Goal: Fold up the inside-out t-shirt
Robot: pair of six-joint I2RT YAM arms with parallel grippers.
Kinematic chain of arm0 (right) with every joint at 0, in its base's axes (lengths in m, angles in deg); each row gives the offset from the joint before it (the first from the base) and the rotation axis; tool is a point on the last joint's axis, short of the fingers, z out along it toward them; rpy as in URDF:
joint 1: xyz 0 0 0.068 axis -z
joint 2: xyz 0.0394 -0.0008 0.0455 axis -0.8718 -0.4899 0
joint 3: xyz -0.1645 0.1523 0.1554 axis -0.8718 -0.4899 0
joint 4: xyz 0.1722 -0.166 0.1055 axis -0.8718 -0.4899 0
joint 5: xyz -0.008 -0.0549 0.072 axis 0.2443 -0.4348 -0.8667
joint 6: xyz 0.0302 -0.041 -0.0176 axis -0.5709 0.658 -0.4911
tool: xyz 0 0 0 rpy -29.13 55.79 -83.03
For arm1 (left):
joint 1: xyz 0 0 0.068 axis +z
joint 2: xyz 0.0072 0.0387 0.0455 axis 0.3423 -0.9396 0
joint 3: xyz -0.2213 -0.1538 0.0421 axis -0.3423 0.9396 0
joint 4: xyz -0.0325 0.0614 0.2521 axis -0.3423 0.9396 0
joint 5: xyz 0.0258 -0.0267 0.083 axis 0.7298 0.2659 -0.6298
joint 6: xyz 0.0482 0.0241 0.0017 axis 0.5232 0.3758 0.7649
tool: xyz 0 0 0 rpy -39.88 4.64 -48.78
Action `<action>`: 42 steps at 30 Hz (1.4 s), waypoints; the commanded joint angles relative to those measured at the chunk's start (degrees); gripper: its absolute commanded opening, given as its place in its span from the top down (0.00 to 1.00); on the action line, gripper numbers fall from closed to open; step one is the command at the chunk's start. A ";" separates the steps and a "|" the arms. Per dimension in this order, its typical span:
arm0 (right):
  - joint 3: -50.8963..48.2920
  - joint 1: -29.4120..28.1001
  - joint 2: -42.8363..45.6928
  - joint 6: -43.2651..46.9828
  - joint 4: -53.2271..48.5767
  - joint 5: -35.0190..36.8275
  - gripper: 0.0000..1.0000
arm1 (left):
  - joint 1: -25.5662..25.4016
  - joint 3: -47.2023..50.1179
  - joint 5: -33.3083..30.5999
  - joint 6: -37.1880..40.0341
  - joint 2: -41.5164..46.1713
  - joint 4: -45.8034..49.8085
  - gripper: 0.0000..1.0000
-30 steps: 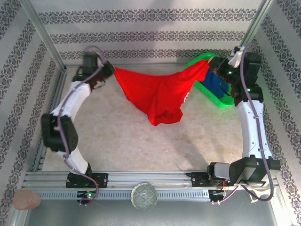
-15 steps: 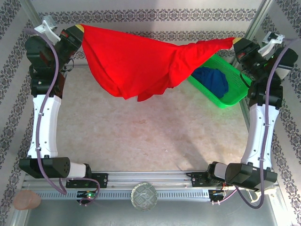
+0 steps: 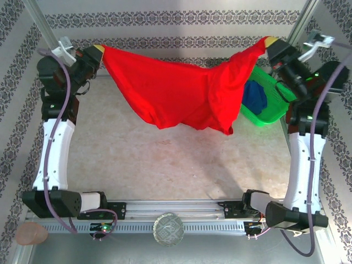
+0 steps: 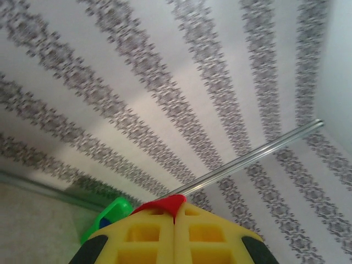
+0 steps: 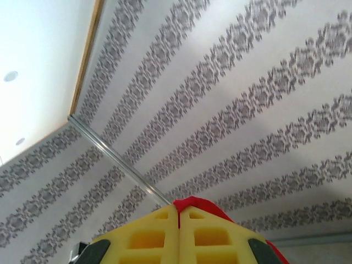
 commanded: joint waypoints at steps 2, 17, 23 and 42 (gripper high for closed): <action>-6.86 -6.20 -8.94 7.88 -3.01 7.96 1.00 | 0.54 4.46 2.23 0.49 -13.92 -1.66 1.00; -21.53 -14.10 -15.76 25.86 -16.22 21.18 0.39 | -0.96 1.81 3.57 15.82 -33.78 2.12 0.48; -35.54 -23.61 -10.90 28.84 -16.21 25.10 0.39 | -4.86 14.77 -3.70 22.06 -22.06 8.29 0.43; -31.51 -34.07 -25.09 32.19 -20.60 37.09 1.00 | -12.43 23.50 -18.05 27.92 -21.00 13.83 0.35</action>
